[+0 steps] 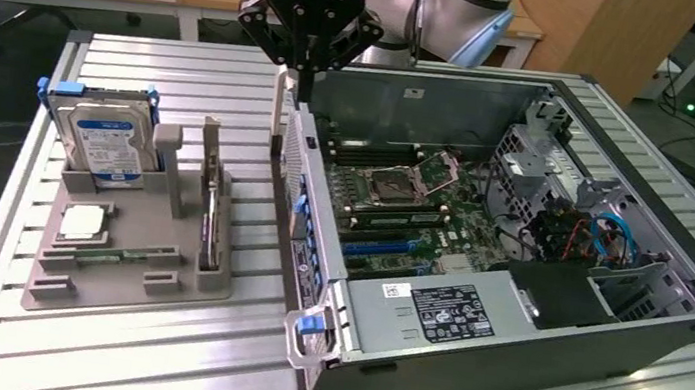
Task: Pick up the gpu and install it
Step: 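Reach for the gpu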
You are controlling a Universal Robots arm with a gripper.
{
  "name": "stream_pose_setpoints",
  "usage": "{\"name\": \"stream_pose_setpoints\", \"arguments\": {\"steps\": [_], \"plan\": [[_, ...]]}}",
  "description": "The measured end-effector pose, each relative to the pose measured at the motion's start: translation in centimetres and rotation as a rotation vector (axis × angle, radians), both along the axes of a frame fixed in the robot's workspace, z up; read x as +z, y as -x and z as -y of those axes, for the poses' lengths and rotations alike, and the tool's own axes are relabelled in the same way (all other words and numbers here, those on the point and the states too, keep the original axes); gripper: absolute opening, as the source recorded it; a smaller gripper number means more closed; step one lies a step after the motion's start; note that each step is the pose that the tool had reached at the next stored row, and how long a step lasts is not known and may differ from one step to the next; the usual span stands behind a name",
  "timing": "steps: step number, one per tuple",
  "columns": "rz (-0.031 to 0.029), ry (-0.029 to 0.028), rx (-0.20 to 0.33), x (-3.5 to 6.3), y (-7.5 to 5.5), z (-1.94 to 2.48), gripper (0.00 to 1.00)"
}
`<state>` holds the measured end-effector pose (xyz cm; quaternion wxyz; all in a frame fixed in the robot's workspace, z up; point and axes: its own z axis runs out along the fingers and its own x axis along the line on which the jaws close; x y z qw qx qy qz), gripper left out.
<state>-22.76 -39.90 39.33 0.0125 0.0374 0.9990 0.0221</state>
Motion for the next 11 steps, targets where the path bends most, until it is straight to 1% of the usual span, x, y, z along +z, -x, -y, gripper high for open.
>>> {"name": "stream_pose_setpoints", "arguments": {"steps": [11], "plan": [[0.0001,0.0001,0.000,0.00,1.3,0.00,0.10]]}}
